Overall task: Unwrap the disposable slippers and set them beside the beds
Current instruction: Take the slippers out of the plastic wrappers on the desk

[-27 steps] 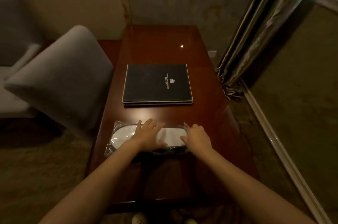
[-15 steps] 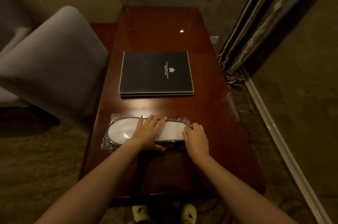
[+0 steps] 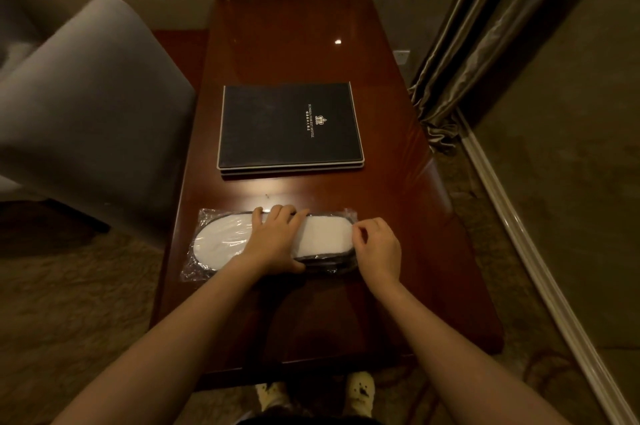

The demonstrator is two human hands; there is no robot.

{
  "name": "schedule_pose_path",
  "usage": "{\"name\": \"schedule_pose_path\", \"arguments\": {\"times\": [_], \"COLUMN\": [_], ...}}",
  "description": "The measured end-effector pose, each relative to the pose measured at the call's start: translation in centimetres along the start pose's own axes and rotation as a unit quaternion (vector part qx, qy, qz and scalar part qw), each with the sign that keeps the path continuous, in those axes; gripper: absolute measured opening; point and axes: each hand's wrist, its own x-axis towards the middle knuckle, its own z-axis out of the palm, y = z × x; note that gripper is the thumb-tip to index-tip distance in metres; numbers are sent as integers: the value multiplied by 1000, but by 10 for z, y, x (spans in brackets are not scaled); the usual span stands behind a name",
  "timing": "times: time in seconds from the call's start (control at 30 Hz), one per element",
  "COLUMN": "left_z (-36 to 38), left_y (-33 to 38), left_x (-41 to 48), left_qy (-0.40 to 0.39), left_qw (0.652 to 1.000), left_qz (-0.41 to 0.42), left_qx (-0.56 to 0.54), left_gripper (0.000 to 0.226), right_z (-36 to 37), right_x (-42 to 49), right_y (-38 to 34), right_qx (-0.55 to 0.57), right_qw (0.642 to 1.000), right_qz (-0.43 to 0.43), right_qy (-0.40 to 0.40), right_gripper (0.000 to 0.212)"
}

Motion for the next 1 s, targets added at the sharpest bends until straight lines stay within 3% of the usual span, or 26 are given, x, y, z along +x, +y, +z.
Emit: {"name": "schedule_pose_path", "arguments": {"times": [0.17,0.3,0.37,0.47,0.77,0.87,0.93,1.0], "left_z": [-20,-34,-40,-49,-74,-71,-69,-70], "left_y": [-6,-4,-3,-2,-9,-10,-9,-8], "left_x": [-9,-16,-18,-20,-15,-17,-17,-16], "left_qy": [68,116,127,137,161,166,168,168], "left_qw": [997,992,990,987,977,979,979,978], "left_qz": [-15,-7,-10,-16,-16,-18,-26,-31], "left_qx": [-34,-41,-53,-77,-138,-115,-113,-119], "left_gripper": [106,105,104,105,107,108,108,108], "right_z": [-27,-41,-49,-63,-93,-91,-94,-95], "right_x": [18,29,31,32,39,32,28,26], "right_y": [1,-5,-13,-24,-28,-30,-40,-50], "right_qx": [186,335,371,350,365,256,216,187], "right_qw": [971,921,909,922,923,965,972,975], "right_qz": [128,199,182,138,82,53,-40,-113], "right_qy": [81,-3,-42,-89,-92,-3,78,37], "right_gripper": [14,20,22,23,22,19,15,14]}}
